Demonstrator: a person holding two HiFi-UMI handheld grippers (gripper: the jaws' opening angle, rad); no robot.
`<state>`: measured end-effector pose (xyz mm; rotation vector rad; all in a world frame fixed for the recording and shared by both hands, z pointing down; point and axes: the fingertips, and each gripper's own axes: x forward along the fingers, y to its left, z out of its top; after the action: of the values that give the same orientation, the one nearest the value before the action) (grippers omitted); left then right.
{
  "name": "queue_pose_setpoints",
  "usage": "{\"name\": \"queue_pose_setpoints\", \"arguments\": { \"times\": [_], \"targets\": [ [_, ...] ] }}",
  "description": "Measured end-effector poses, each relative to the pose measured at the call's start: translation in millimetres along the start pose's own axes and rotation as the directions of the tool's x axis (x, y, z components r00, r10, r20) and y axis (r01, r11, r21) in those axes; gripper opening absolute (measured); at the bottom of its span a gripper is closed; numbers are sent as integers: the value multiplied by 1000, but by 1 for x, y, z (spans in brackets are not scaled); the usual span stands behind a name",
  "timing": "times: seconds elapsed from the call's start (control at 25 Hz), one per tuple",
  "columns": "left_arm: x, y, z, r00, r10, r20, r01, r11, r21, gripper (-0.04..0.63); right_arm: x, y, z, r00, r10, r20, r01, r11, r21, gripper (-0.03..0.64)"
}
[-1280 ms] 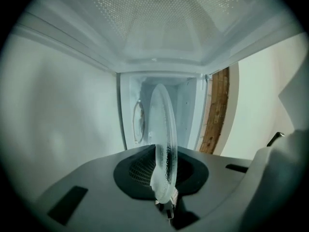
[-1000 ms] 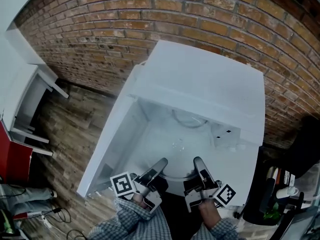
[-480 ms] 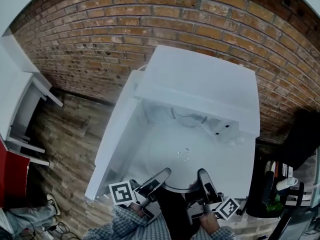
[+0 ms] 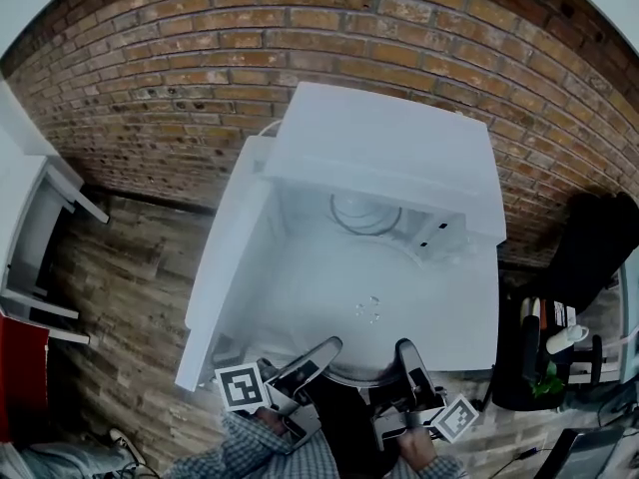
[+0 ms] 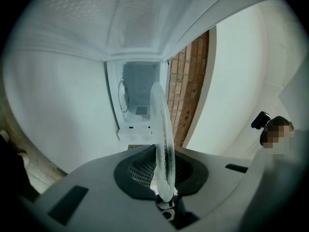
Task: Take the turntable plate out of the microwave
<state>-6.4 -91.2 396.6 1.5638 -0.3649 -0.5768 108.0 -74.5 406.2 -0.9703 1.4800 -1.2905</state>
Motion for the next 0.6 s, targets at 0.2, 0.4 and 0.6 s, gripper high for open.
{"name": "queue_pose_setpoints", "arguments": {
  "times": [0.2,0.4,0.6],
  "targets": [
    [0,-7,-7,1000,-15,23,15,1000,-2,38,-3,8,3,1000,11,-26,-11,1000,0,54],
    [2,-14,-8,999,-20,41,19,1000,19,38,-1,14,6,998,37,-48,-38,999,-4,54],
    [7,-18,-9,998,-33,54,31,999,31,38,3,19,11,997,59,-58,-59,998,1,54]
  ]
}}
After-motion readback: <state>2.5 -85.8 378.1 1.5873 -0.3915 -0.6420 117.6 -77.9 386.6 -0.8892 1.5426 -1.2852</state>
